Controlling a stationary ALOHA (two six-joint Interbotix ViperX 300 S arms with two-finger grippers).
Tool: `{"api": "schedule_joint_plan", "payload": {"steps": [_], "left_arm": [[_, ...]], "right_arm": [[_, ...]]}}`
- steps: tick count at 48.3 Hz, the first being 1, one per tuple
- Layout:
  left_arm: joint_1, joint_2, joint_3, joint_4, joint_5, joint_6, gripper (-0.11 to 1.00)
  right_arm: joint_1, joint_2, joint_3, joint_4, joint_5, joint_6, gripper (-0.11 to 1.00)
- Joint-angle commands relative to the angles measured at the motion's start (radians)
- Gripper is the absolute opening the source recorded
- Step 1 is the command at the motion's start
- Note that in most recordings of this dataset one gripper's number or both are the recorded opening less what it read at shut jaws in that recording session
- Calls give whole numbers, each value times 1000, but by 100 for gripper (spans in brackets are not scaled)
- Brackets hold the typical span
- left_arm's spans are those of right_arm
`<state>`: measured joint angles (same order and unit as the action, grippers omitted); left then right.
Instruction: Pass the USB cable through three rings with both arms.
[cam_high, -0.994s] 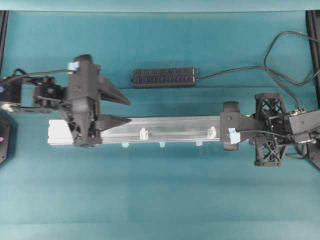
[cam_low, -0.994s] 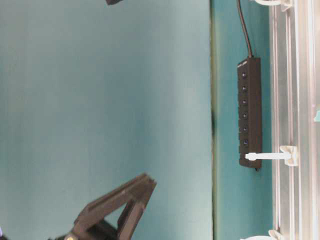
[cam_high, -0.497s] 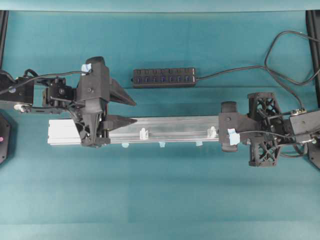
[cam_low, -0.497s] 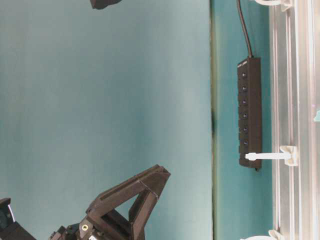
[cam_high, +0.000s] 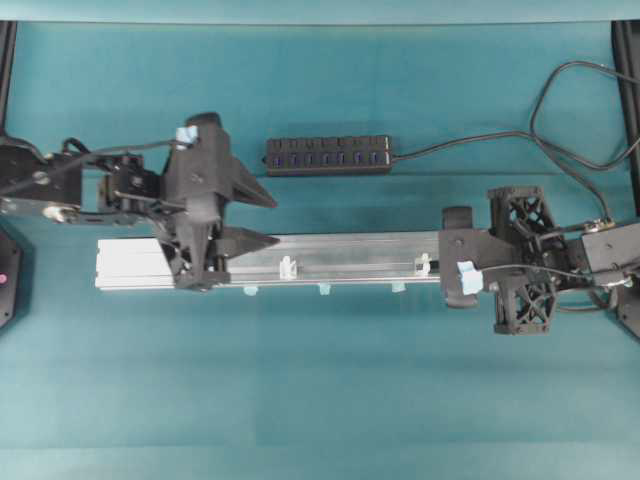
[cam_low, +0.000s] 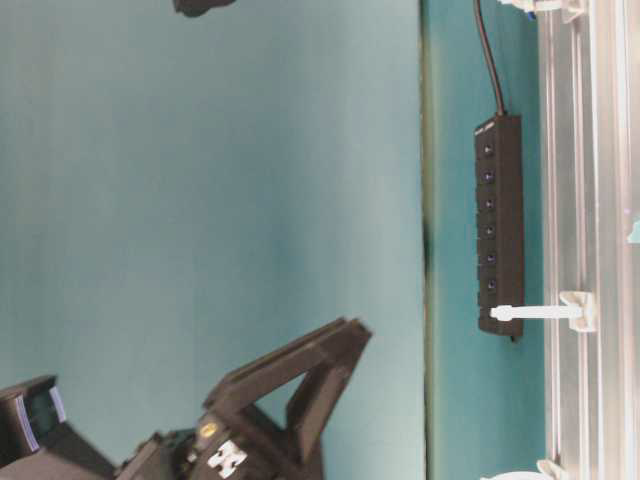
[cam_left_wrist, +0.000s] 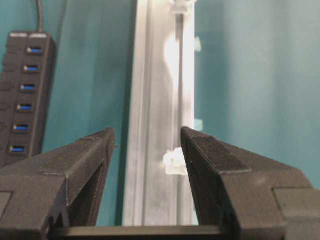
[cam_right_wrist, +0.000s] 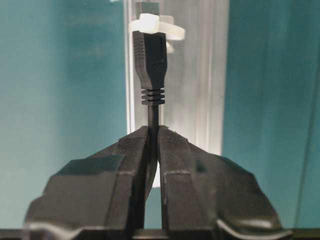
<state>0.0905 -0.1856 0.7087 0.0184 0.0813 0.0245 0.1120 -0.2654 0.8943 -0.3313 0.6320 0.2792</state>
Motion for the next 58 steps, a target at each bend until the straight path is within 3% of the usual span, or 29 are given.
{"api": "schedule_joint_plan", "payload": {"steps": [1,12,32,45,58], "left_arm": [[3,17,-18,2,-46,3,61],[3,112,-41,2,-149,3,62],[3,296,-137,2,-227,25,61],[3,393,-224,2,-236,32,61],[-3,443,-255,2,-244,31,60]], "right_arm": [[-3,-8,6,-6,-49,-3,-9],[-32,-5,15,-5,-117,-2,-9],[-84,2,32,-6,-187,-5,-9],[-89,3,92,-6,-353,-2,-9],[-91,11,86,-6,-357,-2,-9]]}}
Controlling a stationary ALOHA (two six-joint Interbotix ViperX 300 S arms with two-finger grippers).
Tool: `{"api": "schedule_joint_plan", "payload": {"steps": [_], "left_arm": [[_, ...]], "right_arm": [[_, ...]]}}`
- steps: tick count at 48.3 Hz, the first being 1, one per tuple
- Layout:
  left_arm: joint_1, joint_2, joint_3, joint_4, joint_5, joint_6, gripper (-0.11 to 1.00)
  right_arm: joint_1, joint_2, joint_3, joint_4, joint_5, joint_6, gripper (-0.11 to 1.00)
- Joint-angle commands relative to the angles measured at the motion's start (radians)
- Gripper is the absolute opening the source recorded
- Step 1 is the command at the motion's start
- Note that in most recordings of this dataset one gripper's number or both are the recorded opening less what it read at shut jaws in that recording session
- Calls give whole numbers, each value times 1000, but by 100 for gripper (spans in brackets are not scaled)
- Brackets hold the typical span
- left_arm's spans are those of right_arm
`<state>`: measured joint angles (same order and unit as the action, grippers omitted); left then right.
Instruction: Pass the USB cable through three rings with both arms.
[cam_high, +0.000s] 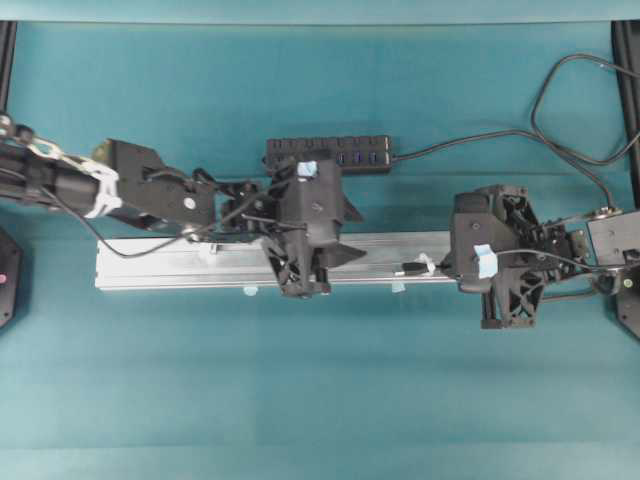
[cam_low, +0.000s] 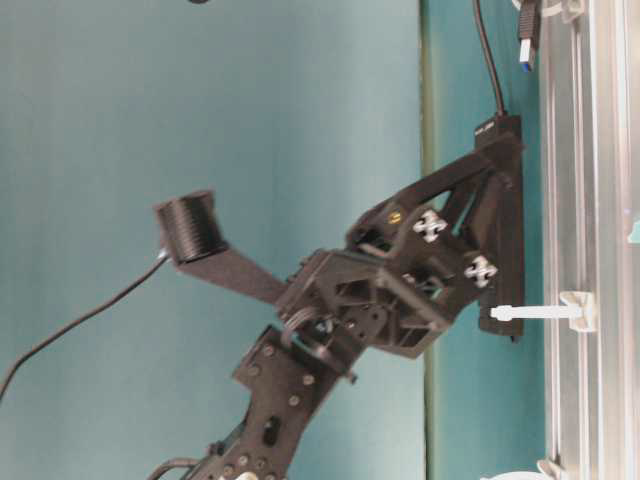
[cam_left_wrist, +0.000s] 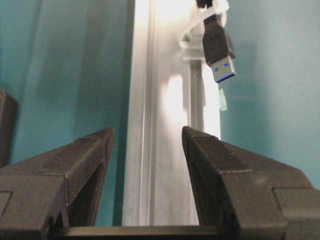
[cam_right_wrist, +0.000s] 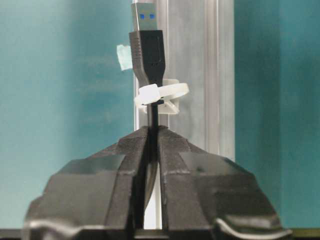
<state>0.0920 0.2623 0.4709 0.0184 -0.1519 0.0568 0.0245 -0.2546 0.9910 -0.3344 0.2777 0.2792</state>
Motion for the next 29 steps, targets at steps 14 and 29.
{"api": "schedule_joint_plan", "payload": {"steps": [14,29], "left_arm": [[-71,-2,-38,3,-14,-3,60],[-98,34,-123,2,-8,-11,60]], "right_arm": [[-5,6,-14,3,12,2,-9],[-15,6,-17,3,9,32,-9]]}}
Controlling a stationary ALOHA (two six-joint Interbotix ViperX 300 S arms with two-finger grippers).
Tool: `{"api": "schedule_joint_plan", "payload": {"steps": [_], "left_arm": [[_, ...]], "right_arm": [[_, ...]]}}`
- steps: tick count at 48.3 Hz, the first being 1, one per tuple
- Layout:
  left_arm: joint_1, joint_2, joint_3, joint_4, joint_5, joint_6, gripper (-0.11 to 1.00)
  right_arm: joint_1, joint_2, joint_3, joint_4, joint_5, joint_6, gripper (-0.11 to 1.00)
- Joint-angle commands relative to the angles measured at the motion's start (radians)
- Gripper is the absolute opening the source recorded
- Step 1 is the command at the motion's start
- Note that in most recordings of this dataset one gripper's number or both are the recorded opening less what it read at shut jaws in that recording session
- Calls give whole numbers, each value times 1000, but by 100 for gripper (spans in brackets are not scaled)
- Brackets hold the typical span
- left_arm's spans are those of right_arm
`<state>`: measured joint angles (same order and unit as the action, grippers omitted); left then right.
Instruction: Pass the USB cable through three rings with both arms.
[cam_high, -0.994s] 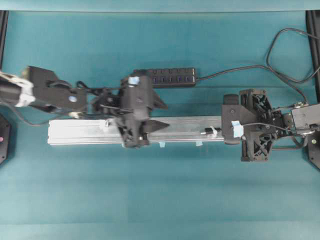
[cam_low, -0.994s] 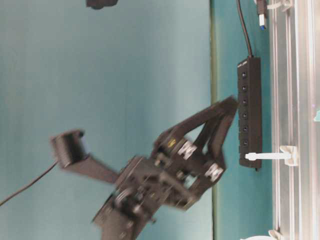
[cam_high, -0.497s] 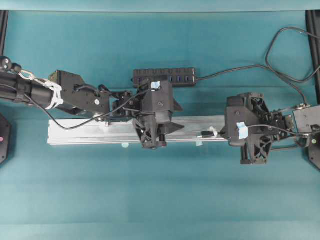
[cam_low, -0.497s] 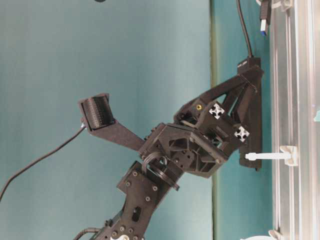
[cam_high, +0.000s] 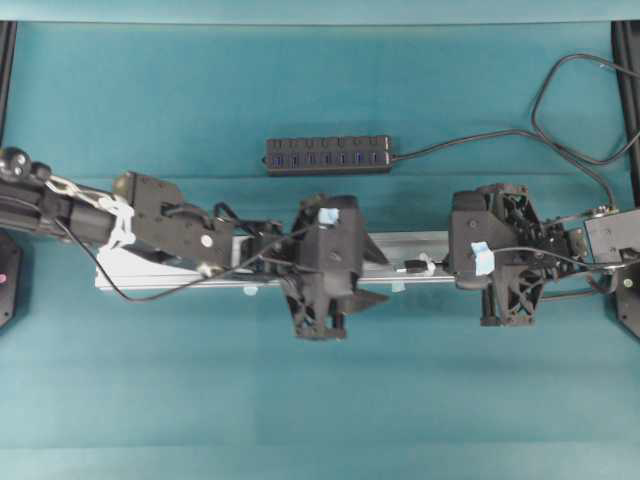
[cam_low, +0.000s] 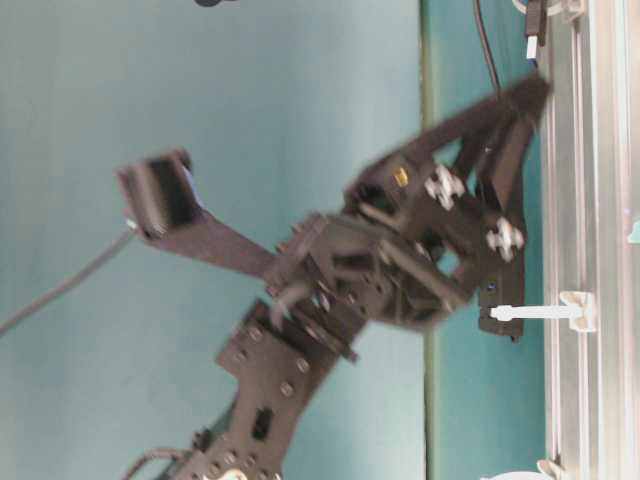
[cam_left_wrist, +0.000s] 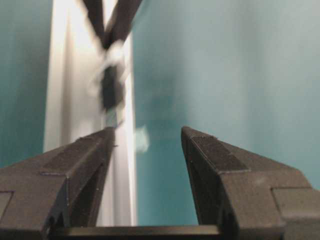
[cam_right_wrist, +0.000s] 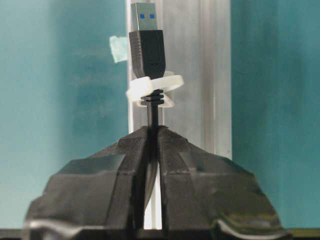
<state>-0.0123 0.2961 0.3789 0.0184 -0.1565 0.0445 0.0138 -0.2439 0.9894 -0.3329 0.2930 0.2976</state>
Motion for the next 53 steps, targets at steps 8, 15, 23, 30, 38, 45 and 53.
{"api": "schedule_joint_plan", "payload": {"steps": [8,15,23,30,38,45,53], "left_arm": [[38,29,-44,3,3,11,60],[61,58,-43,3,3,9,60],[60,66,-63,2,0,9,60],[58,75,-80,2,0,9,60],[46,83,-94,2,-2,9,60],[37,97,-109,2,-2,8,60],[34,115,-120,2,8,0,60]], "right_arm": [[-5,-5,-14,2,-6,14,-9],[-5,-5,-15,2,-9,14,-9],[-5,-5,-15,2,-9,14,-9],[-5,-3,-15,2,-11,14,-9],[-5,2,-15,2,-12,14,-9],[-5,11,-21,2,-12,14,-9],[-5,17,-26,0,-18,12,-9]]}}
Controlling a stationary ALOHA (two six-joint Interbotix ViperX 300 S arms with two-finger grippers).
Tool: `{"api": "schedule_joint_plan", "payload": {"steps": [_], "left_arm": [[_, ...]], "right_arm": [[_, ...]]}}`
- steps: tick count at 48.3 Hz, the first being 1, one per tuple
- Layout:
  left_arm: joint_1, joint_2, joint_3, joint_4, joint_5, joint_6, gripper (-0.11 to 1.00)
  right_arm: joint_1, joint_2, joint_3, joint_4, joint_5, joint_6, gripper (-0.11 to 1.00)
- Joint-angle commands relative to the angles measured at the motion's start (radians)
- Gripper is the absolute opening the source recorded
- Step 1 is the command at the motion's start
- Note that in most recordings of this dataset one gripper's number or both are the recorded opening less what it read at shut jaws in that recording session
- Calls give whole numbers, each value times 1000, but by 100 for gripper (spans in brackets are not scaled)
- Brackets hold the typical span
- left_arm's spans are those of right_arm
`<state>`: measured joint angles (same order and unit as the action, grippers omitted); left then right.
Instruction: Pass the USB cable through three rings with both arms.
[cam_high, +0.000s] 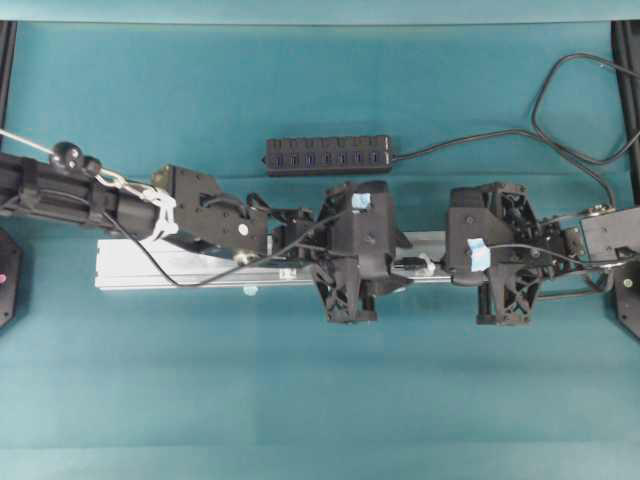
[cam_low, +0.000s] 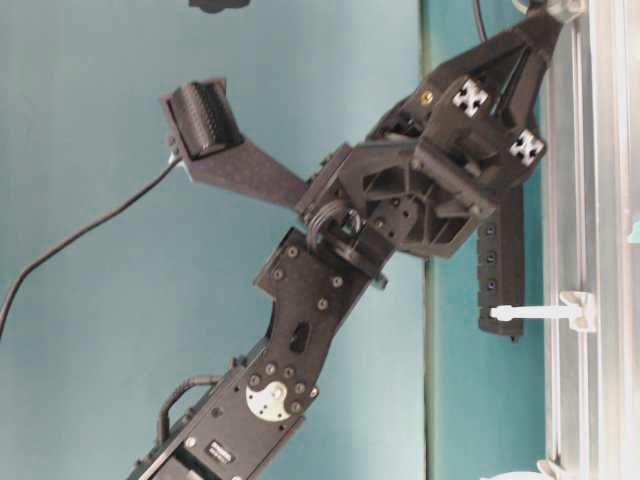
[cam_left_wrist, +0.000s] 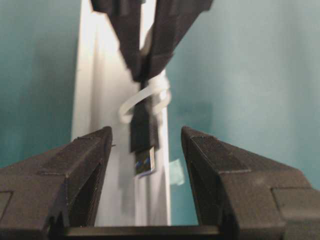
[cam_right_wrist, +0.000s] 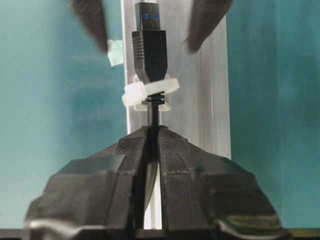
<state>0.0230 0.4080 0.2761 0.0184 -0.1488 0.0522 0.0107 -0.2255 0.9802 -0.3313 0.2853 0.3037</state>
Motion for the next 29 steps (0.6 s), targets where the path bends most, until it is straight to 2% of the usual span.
{"api": "schedule_joint_plan", "payload": {"steps": [1,15,19,25,29], "left_arm": [[-2,6,-17,3,2,-9,60],[11,20,-32,2,25,-3,55],[12,25,-44,3,23,-2,46],[14,32,-69,3,18,3,24],[14,35,-80,2,17,5,22]], "right_arm": [[-2,0,-17,-2,-12,6,-9],[-2,3,-20,-2,-20,8,-9],[-2,5,-23,-2,-20,8,-9],[-2,9,-29,-2,-20,9,-9],[-2,14,-34,-2,-20,9,-9]]}}
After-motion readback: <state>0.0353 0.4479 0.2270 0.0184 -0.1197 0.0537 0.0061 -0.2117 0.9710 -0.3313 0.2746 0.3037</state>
